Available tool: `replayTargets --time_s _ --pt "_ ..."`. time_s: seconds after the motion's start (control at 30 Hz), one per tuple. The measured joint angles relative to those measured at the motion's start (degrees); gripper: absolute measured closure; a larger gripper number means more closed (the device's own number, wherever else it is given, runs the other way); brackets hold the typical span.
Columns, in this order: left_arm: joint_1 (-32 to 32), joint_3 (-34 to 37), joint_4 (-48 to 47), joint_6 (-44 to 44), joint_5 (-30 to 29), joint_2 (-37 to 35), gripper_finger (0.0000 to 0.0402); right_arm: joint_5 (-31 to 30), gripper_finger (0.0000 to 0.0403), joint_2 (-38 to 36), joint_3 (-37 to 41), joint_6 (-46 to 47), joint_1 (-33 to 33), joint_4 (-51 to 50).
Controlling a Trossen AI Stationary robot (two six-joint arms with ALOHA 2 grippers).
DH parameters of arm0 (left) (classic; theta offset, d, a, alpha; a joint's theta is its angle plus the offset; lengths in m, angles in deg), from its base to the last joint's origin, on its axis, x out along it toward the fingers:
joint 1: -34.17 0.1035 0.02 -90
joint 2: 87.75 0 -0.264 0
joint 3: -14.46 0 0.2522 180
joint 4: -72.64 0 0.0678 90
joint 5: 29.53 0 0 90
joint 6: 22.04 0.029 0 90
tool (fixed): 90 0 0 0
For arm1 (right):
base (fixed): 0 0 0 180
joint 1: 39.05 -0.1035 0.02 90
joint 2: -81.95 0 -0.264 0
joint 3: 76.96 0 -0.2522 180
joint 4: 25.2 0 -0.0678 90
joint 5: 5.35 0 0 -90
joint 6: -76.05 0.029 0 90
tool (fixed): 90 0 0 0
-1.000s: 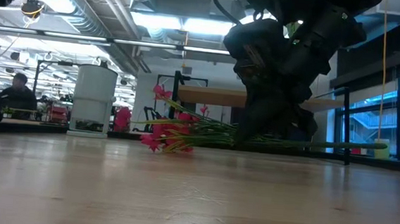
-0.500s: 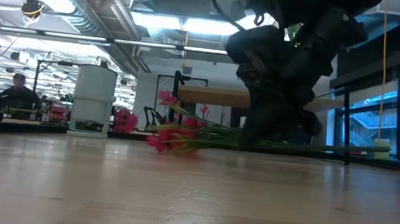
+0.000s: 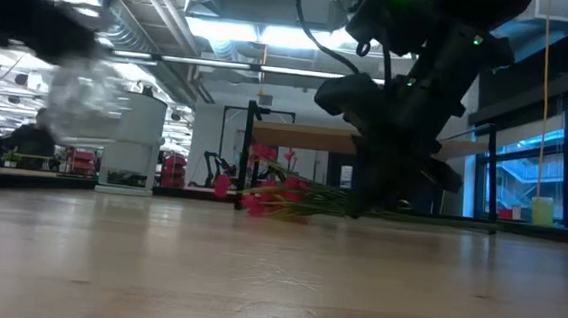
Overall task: Pick and place flowers into a vace then onto a shelf
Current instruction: Put the red flowers into the transparent vase
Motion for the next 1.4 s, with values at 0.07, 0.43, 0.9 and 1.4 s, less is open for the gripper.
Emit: replayTargets --time_s 0.07,0.43,0.9,1.4 --pt "4.55 0.0 2.19 2.22 2.06 0.7 0.029 -0.29 0.0401 0.0 0.0 0.89 0.72 0.0" --pt "16.99 0.0 13.28 1.79 12.84 12.49 0.029 -0.33 0.04 0.0 0.0 0.98 1.33 0.33" --pt "18.42 -0.02 20.48 -2.73 13.7 23.76 0.029 0.29 0.0399 0.0 0.02 0.87 1.27 0.79" --pt "18.42 -0.07 20.35 -7.08 13.72 23.92 0.0192 0.55 0.0398 0.0 0.02 0.85 1.27 0.76"
